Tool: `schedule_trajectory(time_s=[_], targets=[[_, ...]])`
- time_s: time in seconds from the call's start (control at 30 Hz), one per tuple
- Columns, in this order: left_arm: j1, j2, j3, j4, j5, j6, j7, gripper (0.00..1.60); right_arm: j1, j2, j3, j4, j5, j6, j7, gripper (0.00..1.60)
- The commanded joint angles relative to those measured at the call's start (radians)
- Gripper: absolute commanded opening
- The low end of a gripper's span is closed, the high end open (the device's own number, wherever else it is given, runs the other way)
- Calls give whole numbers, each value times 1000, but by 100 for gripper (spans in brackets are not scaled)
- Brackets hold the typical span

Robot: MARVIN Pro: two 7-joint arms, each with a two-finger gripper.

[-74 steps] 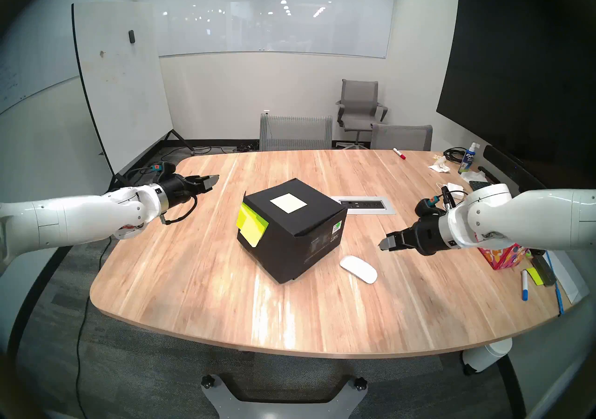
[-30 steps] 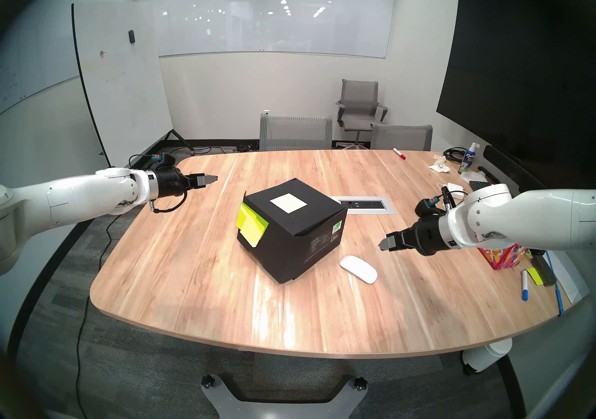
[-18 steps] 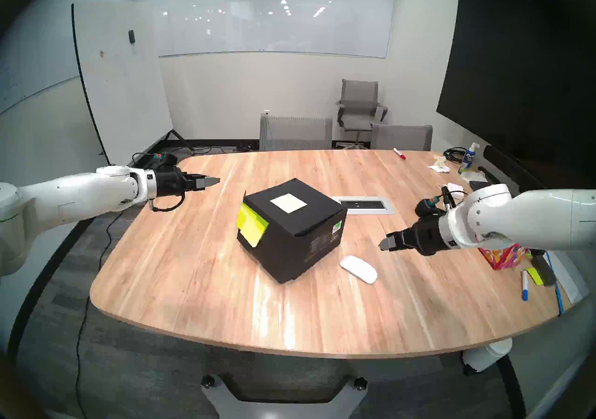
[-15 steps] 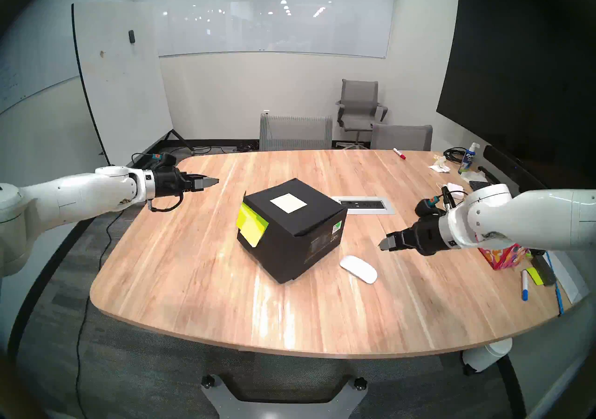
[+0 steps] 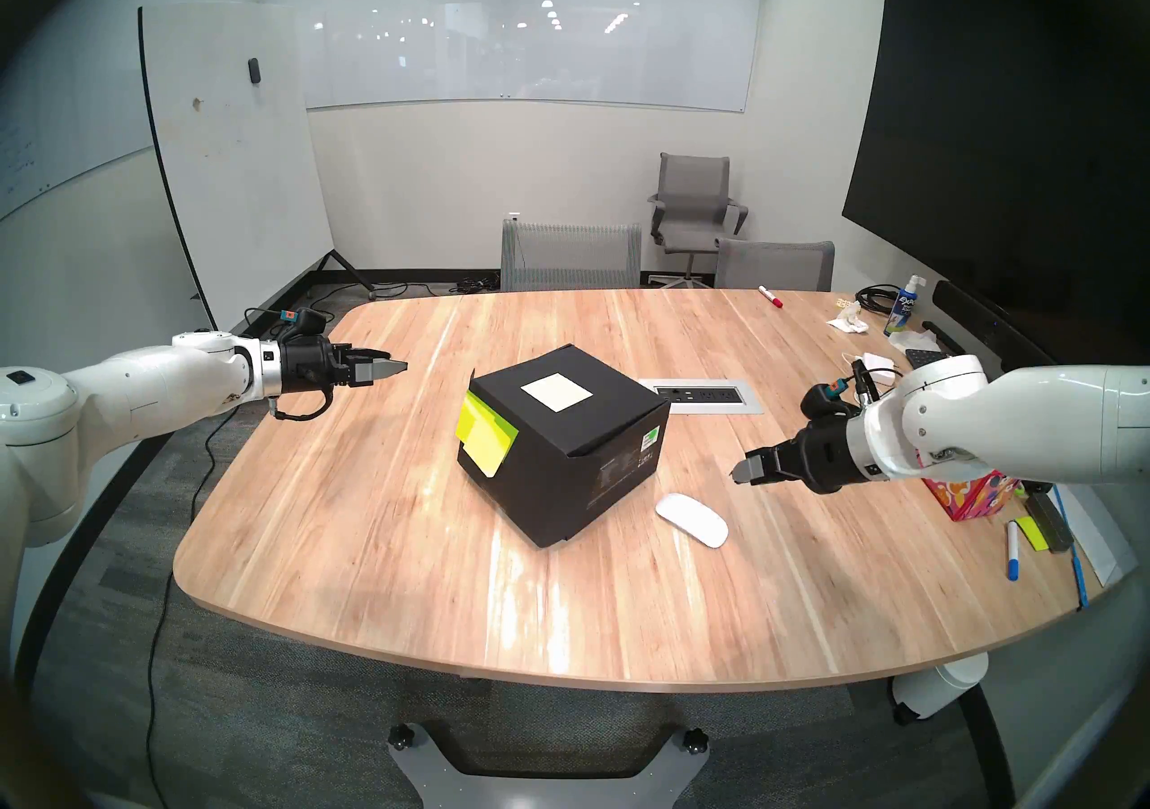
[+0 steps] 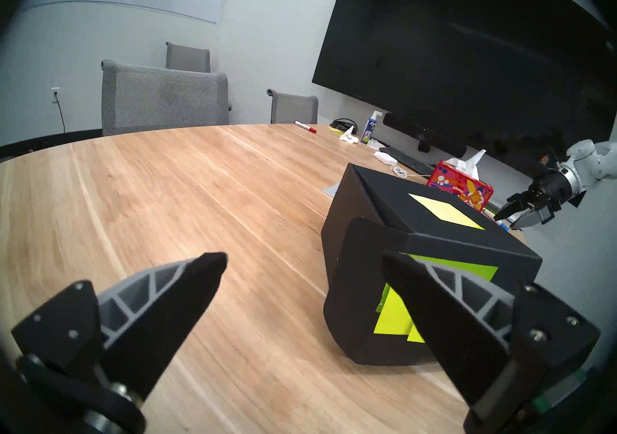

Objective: Open the box and place the mouse inside

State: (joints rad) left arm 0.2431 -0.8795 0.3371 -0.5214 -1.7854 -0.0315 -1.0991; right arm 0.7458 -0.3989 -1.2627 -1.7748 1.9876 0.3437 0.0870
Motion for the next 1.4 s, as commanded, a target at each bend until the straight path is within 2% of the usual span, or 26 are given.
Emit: schedule_trajectory(time_s=[0.0, 0.13, 0.23, 0.53, 0.7, 0.97, 1.2, 1.37], targets=[[18, -52, -16, 89, -3, -51, -91, 160, 13, -1, 7, -3, -2, -1, -3, 160], [33, -31, -32, 69, -6, -146, -107, 160, 13, -1, 7, -3, -2, -1, -3, 160], [12, 3, -24, 22, 13, -188, -118, 160, 13, -1, 7, -2, -1, -1, -3, 160], [-21, 81, -11, -82, 67, -270, -139, 160, 12, -2, 7, -2, -1, -1, -3, 160], [-43, 111, 20, -140, 125, -254, -104, 160, 13, -2, 7, -2, -1, -1, -3, 160], [-72, 151, 74, -240, 209, -229, 3, 160, 13, -1, 7, -3, -1, -1, -3, 160], [-107, 185, 126, -327, 278, -156, 68, 160, 13, -1, 7, -3, -1, -1, -3, 160], [-103, 220, 129, -377, 307, -213, 89, 160, 13, -1, 7, -3, -1, -1, -3, 160]])
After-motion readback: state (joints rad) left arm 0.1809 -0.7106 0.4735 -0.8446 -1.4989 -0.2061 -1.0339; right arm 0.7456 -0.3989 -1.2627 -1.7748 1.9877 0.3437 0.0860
